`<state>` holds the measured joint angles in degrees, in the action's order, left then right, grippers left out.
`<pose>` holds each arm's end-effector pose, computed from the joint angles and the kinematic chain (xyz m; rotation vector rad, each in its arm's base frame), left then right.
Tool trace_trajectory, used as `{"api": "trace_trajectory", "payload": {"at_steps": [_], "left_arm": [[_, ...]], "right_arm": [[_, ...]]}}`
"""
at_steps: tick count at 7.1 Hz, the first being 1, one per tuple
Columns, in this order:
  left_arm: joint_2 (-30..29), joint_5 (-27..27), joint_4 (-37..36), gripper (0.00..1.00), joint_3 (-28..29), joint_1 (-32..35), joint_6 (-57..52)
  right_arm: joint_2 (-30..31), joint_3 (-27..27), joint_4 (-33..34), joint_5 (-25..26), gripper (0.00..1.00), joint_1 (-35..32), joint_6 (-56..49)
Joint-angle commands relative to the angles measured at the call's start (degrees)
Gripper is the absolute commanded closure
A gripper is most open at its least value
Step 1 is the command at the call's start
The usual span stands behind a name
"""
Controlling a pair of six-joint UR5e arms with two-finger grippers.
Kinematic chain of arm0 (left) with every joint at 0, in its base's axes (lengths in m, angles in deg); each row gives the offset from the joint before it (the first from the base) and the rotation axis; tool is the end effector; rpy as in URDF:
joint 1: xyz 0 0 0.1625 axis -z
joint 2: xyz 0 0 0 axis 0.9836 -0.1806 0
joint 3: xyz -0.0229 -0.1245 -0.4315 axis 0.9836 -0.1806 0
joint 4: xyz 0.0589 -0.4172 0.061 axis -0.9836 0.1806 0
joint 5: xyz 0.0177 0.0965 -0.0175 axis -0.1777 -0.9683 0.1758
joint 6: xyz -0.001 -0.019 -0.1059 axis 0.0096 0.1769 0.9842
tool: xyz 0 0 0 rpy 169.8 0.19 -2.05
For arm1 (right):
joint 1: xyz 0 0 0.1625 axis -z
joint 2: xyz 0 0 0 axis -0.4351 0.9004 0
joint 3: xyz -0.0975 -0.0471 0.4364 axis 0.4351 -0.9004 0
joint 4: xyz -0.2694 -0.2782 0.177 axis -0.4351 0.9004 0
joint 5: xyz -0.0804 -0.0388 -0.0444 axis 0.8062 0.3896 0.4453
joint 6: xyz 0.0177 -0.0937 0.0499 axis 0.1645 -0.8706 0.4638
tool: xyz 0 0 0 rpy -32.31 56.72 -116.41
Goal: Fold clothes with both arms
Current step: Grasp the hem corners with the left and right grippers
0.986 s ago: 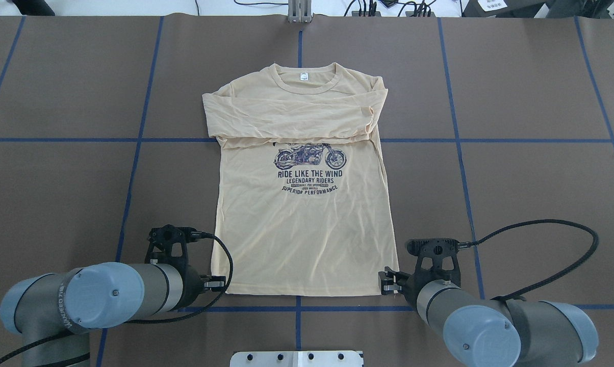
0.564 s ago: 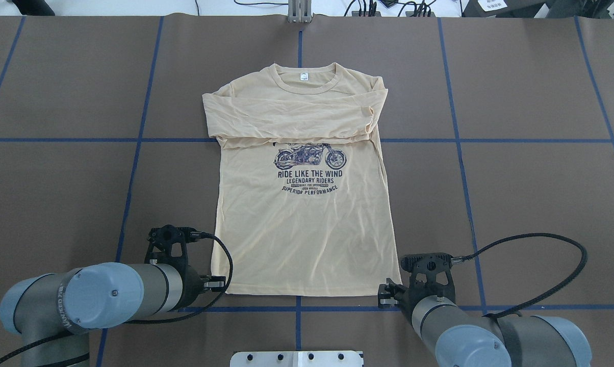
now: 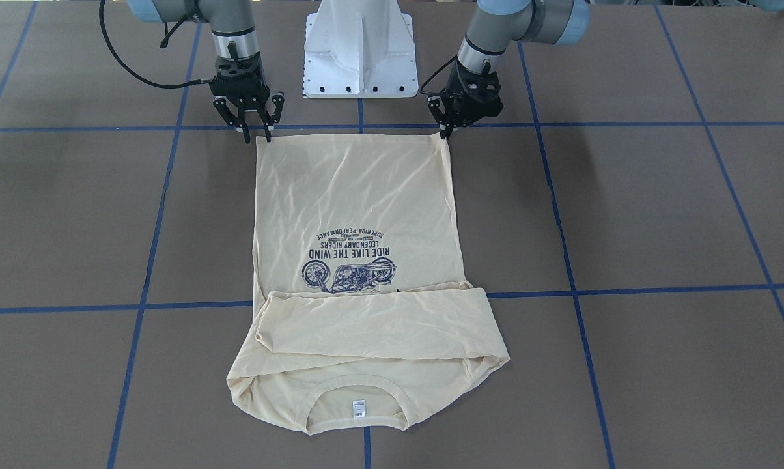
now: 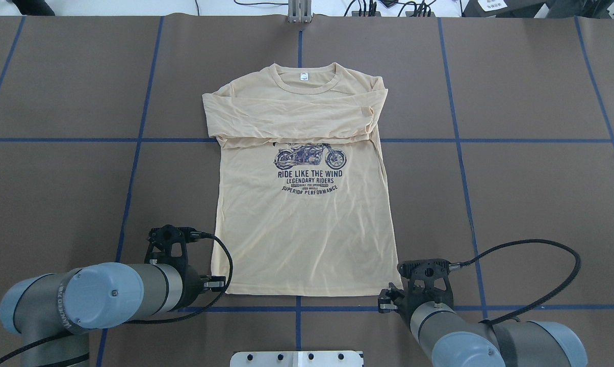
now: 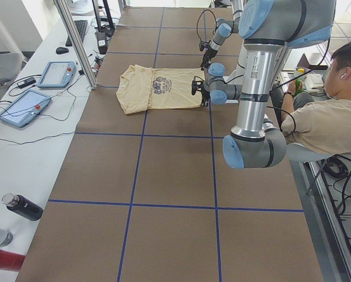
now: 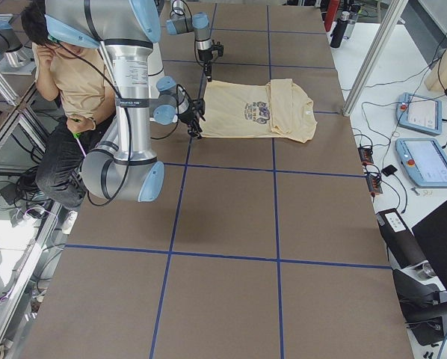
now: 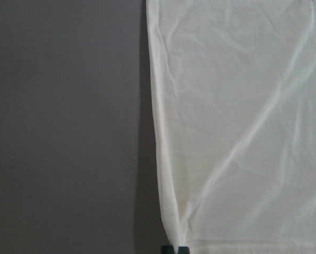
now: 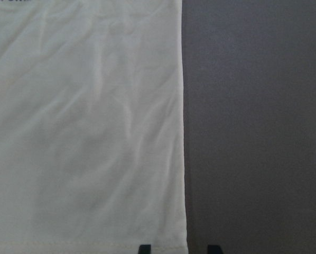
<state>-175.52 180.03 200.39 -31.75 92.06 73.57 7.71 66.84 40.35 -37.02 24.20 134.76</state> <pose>0.5225 -0.2494 0.3382 0.1601 0.9961 -0.0567 -0.5234 -0.1878 0.3878 0.4025 -0.7580 0.0984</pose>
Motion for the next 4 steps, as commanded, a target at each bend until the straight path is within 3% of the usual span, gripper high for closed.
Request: {"api": "trace_trajectory", "payload": {"at_steps": [1, 4], "left_arm": [[-0.08, 0.0, 0.05, 1.0, 0.0, 0.02, 0.0], [-0.08, 0.0, -0.04, 1.0, -0.44, 0.02, 0.0]], "right_arm": [[-0.11, -0.15, 0.01, 0.01, 0.57, 0.01, 0.0], [-0.55, -0.06, 0.01, 0.09, 0.77, 0.1, 1.41]]}}
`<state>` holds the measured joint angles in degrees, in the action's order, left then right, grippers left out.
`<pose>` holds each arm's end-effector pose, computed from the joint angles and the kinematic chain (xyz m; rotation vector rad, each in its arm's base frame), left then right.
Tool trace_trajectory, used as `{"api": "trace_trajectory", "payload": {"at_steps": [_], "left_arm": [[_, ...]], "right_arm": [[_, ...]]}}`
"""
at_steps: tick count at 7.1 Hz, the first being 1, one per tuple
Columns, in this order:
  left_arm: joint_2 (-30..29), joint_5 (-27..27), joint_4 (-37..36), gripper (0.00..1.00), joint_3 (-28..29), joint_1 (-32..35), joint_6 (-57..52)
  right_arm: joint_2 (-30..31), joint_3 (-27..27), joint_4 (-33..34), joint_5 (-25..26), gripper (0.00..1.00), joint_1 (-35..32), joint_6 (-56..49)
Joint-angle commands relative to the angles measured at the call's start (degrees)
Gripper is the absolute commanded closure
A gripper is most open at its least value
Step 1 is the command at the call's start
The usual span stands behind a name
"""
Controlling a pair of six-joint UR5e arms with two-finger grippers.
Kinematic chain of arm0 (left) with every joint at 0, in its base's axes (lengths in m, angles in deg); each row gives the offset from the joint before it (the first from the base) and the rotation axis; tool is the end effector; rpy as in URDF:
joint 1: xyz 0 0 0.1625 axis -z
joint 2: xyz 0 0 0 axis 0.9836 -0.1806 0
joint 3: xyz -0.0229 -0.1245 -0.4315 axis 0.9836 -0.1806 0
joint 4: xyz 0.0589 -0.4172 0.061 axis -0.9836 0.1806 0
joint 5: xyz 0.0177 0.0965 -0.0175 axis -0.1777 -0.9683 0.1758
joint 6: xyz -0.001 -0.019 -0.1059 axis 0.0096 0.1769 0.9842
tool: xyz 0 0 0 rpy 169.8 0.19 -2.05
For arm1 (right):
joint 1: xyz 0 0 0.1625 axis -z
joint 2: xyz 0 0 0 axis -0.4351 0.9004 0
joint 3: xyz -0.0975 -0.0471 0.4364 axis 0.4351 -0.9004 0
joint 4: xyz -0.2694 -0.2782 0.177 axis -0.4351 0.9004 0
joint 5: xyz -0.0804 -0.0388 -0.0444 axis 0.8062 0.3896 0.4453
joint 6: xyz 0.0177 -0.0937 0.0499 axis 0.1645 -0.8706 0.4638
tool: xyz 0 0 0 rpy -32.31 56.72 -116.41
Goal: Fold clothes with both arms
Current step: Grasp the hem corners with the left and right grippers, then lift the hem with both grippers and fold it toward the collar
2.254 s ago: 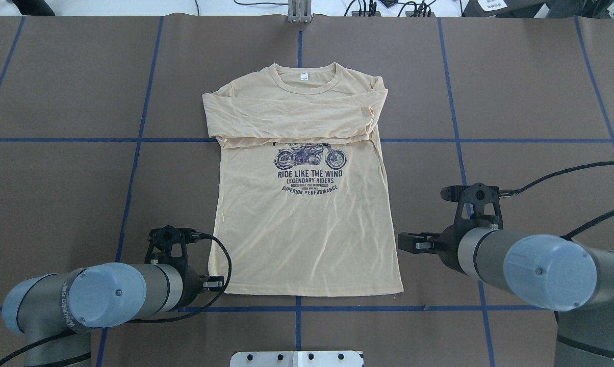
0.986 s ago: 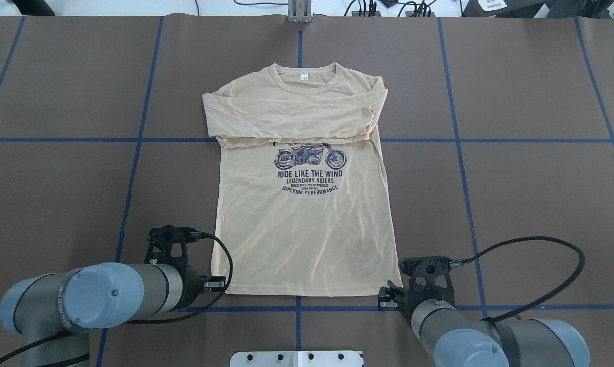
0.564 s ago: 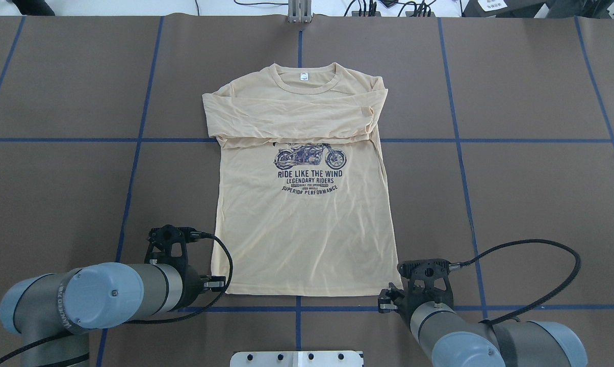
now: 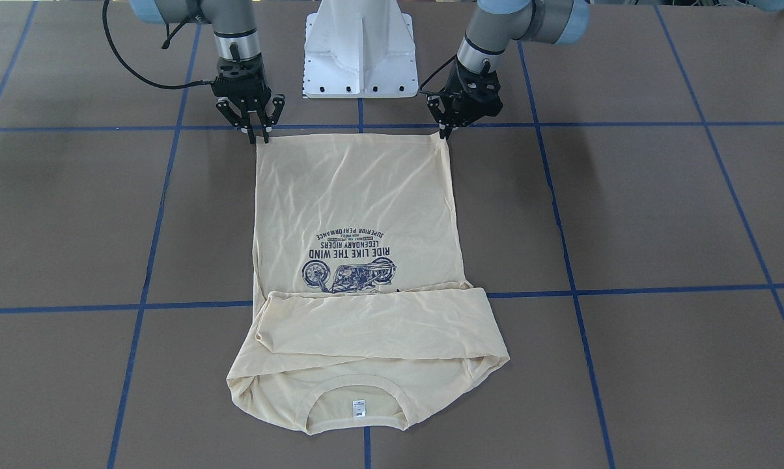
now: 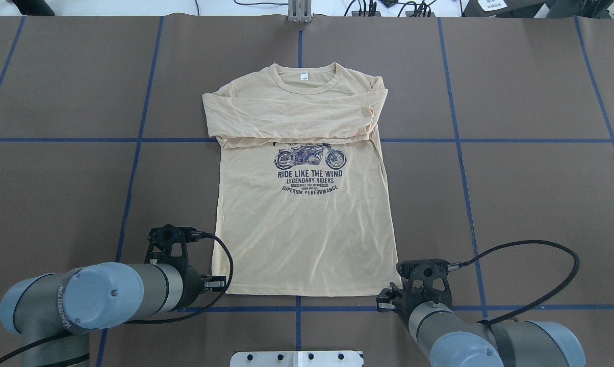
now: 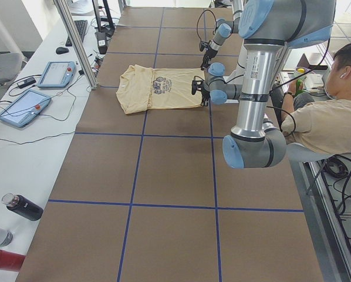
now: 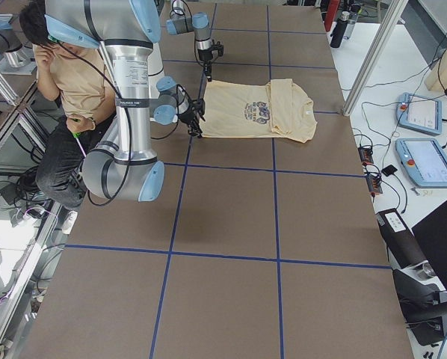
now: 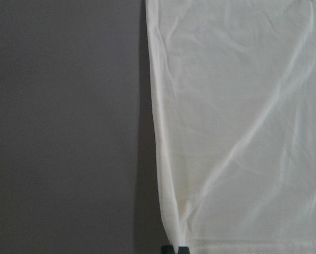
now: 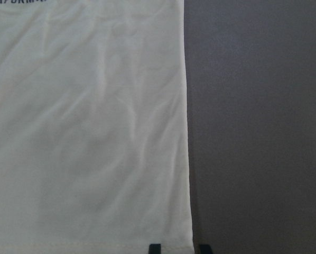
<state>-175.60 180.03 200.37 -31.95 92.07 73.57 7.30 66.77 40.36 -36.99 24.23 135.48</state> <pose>0.5218 -0.2493 0.3358 0.1610 1.0005 -0.0567 -0.5254 -0.1876 0.3846 0.3981 -0.7663 0.1110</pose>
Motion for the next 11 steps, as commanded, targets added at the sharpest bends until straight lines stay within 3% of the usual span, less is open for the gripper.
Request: {"api": "trace_trajectory", "payload": {"at_steps": [1, 3, 6, 7, 9, 11], "left_arm": [[0.0, 0.0, 0.08, 1.0, -0.24, 0.01, 0.0], [0.0, 0.0, -0.01, 1.0, -0.33, 0.01, 0.0], [0.35, 0.52, -0.53, 1.0, -3.99, 0.18, -0.09], [0.96, 4.62, -2.02, 1.0, -7.93, 0.79, -0.17], [1.49, 9.47, -7.02, 1.0, -16.71, 1.06, -0.26], [3.68, 13.78, -13.95, 1.0, -28.57, 0.89, -0.18]], "right_arm": [[-0.05, 0.02, 0.0, 0.16, 0.86, 0.07, 0.69], [-0.04, 0.1, 0.0, 0.33, 0.99, -0.02, 0.69], [0.13, 5.35, 0.96, -0.37, 1.0, -1.07, 0.34], [0.04, 10.51, 5.49, -3.33, 1.0, -2.9, 0.16], [0.57, 22.28, 13.5, -16.49, 1.0, -8.45, -0.19], [0.75, 33.27, 22.02, -22.84, 1.0, -5.93, -0.19]]}}
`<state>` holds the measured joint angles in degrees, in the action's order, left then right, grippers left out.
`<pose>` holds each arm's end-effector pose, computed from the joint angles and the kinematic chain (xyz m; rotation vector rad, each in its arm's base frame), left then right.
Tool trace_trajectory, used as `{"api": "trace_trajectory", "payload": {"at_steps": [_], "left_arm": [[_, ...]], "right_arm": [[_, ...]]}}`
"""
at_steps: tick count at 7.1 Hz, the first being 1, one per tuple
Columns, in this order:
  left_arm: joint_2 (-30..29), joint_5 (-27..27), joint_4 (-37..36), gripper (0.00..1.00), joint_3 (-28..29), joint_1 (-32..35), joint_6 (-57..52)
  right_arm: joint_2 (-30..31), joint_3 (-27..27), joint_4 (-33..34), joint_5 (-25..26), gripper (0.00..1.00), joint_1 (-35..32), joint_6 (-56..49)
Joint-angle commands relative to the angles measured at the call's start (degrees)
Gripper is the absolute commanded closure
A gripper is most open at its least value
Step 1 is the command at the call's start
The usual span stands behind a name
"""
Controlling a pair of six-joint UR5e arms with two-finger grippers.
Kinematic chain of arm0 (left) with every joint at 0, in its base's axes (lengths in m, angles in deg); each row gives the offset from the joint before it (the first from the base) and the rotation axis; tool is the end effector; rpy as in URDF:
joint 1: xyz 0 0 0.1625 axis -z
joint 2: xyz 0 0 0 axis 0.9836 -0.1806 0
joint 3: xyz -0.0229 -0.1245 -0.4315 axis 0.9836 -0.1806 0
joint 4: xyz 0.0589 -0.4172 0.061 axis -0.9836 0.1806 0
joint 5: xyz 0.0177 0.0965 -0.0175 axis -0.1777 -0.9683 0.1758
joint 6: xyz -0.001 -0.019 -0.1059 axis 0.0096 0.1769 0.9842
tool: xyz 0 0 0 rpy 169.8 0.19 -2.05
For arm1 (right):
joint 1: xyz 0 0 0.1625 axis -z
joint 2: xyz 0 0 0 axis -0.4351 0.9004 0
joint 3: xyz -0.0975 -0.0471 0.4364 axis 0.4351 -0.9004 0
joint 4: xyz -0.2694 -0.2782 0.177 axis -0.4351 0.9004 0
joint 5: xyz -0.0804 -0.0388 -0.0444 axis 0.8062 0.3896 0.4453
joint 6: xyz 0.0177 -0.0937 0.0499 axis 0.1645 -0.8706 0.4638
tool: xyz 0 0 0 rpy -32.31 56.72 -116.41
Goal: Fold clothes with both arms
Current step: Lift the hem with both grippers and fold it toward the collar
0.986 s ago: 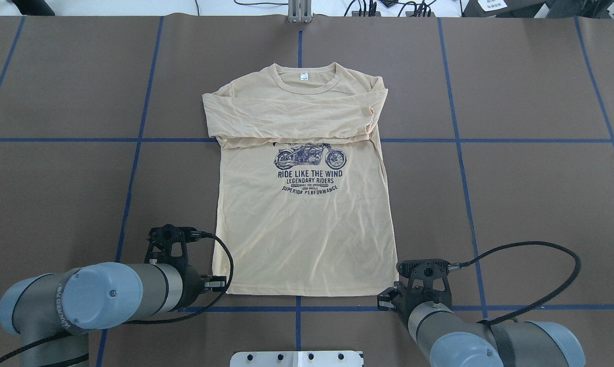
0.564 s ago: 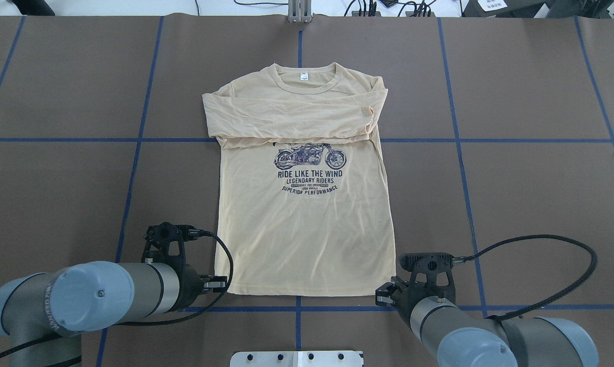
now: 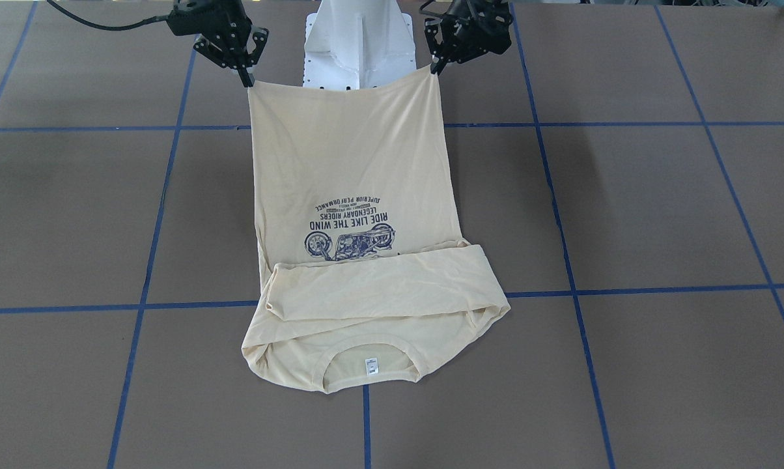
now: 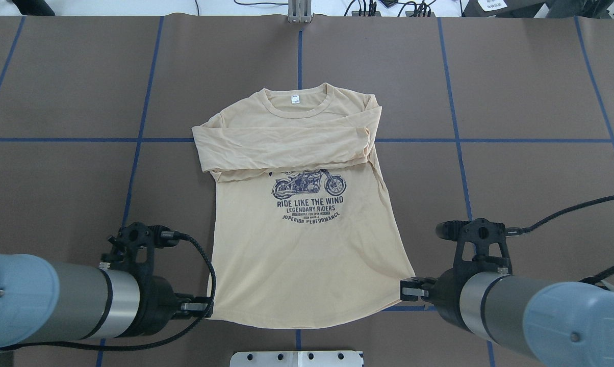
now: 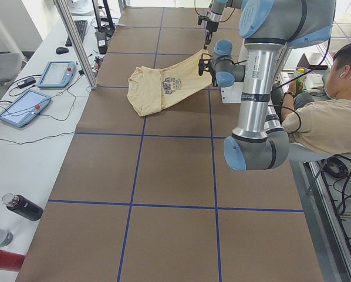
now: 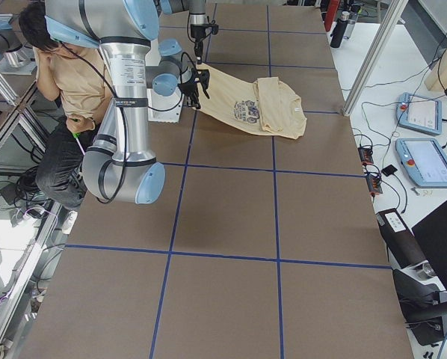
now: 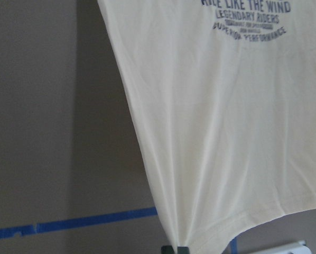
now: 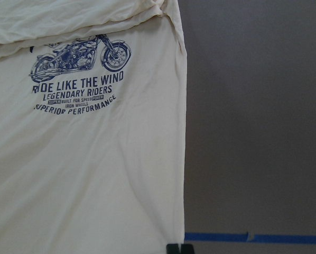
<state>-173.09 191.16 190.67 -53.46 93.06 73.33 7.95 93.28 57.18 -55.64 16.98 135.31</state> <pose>0.4020 -0.2094 0.2224 0.0341 1.1848 0.0502 -0.3722 -0.1985 0.2427 0.1587 -0.9411 0.1007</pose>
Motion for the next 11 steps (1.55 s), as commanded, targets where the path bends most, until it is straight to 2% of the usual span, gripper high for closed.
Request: {"api": "trace_trajectory", "payload": {"at_steps": [1, 2, 3, 4, 5, 6, 8, 11], "left_arm": [[0.92, 2.92, -6.72, 1.0, -9.73, -0.89, 0.07], [0.48, 2.93, -6.83, 1.0, -8.98, -0.89, 0.07], [0.22, 2.32, -6.83, 1.0, -6.71, -0.02, -0.11], [-1.0, 1.7, -6.75, 1.0, -1.64, 2.77, -0.37], [-6.5, 1.17, -6.75, 1.0, 5.55, 7.76, -0.81], [-9.16, 1.08, -6.66, 1.0, 11.01, 10.85, -0.99], [-10.42, -0.58, -6.75, 1.0, 13.79, 16.13, -4.14], [-11.47, -3.92, -6.57, 1.0, 17.65, 19.23, -4.59]], "right_arm": [[-0.16, 8.99, 6.54, -4.14, 1.0, 2.47, -0.02], [-0.25, 8.31, 6.64, -3.79, 1.0, 1.44, -0.02], [-1.73, 5.0, 6.64, -3.7, 1.0, -1.97, -0.19], [-7.32, -1.47, 6.64, -3.78, 1.0, -6.27, -3.06], [-12.85, -9.02, 6.47, -3.61, 1.0, -10.14, -4.74], [-15.35, -13.79, 5.94, -4.04, 1.0, -13.92, -6.76], [-17.21, -18.82, 5.76, -4.14, 1.0, -21.22, -12.4], [-22.22, -33.84, -8.26, -3.96, 1.0, -23.97, -12.67]]}}
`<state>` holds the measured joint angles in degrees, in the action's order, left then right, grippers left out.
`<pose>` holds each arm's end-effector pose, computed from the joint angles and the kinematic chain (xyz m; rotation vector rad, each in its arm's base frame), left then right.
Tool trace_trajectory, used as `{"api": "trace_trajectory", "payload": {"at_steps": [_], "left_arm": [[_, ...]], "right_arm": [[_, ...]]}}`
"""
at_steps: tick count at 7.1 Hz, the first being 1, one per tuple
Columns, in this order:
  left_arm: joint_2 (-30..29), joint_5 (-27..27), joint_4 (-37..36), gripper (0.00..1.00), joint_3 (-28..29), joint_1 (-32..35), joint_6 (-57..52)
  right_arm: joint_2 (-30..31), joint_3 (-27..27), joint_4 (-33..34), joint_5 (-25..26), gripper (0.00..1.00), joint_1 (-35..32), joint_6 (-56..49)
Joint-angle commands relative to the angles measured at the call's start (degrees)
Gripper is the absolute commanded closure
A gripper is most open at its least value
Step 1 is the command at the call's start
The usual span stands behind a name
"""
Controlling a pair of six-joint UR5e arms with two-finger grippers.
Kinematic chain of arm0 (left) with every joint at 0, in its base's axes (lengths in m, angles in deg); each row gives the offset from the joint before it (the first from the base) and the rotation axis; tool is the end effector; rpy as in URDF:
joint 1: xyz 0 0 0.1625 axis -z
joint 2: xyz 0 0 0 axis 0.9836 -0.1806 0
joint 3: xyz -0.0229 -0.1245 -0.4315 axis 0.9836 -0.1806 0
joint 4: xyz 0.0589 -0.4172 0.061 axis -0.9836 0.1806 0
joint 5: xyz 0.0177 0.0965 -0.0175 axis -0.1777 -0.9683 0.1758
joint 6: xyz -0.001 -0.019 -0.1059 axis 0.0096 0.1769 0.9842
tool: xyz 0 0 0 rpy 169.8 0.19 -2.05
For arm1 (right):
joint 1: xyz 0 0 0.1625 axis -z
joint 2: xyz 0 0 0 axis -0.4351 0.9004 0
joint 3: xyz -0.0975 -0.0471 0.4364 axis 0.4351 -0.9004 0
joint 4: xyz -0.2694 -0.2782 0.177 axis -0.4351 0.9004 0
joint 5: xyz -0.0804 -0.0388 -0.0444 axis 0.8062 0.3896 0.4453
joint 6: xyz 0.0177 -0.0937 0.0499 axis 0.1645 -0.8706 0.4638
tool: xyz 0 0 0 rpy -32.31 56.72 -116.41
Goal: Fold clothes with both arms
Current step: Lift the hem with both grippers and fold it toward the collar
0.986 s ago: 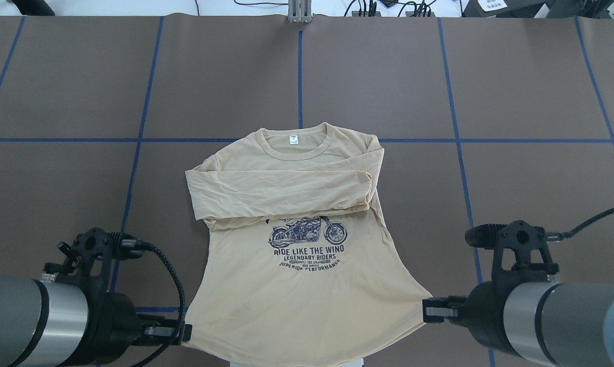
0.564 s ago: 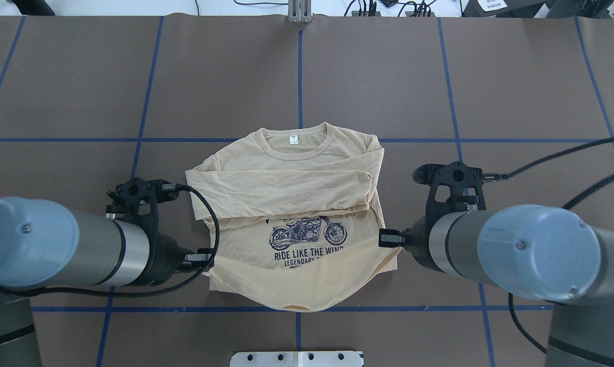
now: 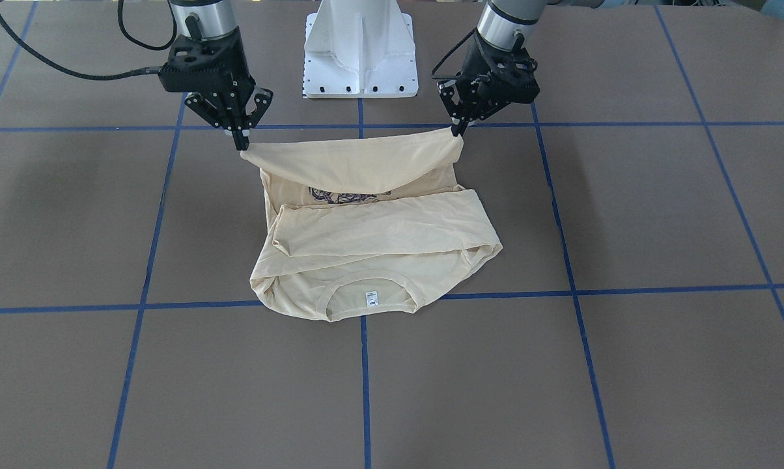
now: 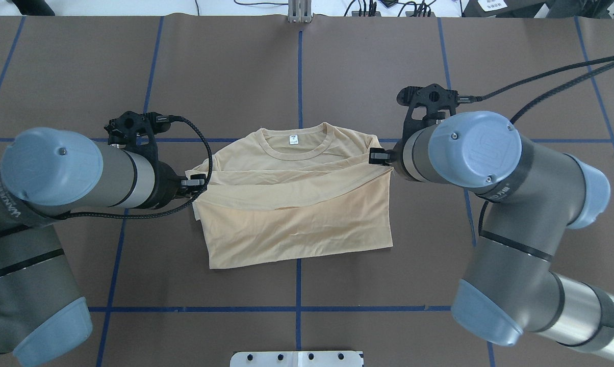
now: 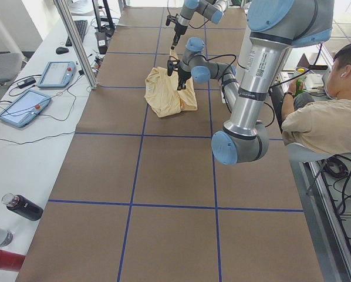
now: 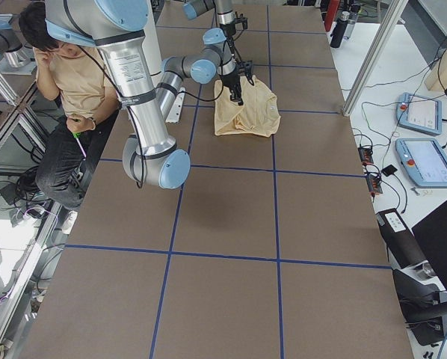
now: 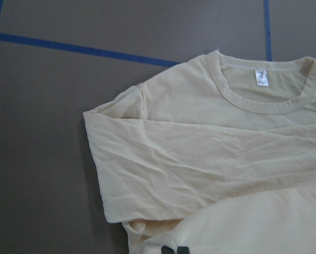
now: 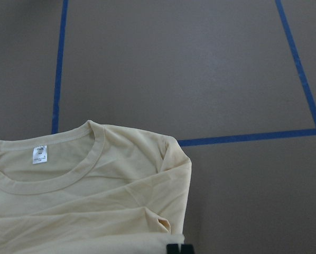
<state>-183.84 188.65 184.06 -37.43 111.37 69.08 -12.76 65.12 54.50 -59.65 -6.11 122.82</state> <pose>0.4151 -0.3919 0.2530 0.2177 0.9559 -0.2224 -0.4381 -0.4277 0.2391 0.3461 -0.8003 0.2421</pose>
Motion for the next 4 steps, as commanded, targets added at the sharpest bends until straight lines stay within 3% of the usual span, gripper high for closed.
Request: {"api": "trace_trajectory", "payload": {"at_steps": [1, 3, 4], "left_arm": [[-2.29, -2.2, 0.21, 1.0, 4.5, 0.92, -0.34], [-4.67, -3.77, 2.48, 1.0, 11.52, 1.45, -0.43], [-5.11, -4.66, 7.89, 1.0, 16.87, 1.89, -0.43]], "right_arm": [[-2.73, -9.02, -7.36, 0.14, 1.0, -1.57, -0.27], [-5.89, -13.78, -7.38, 0.32, 1.0, -2.46, -0.36], [-8.17, -17.98, -7.55, 0.49, 1.0, -2.55, -0.36]]}}
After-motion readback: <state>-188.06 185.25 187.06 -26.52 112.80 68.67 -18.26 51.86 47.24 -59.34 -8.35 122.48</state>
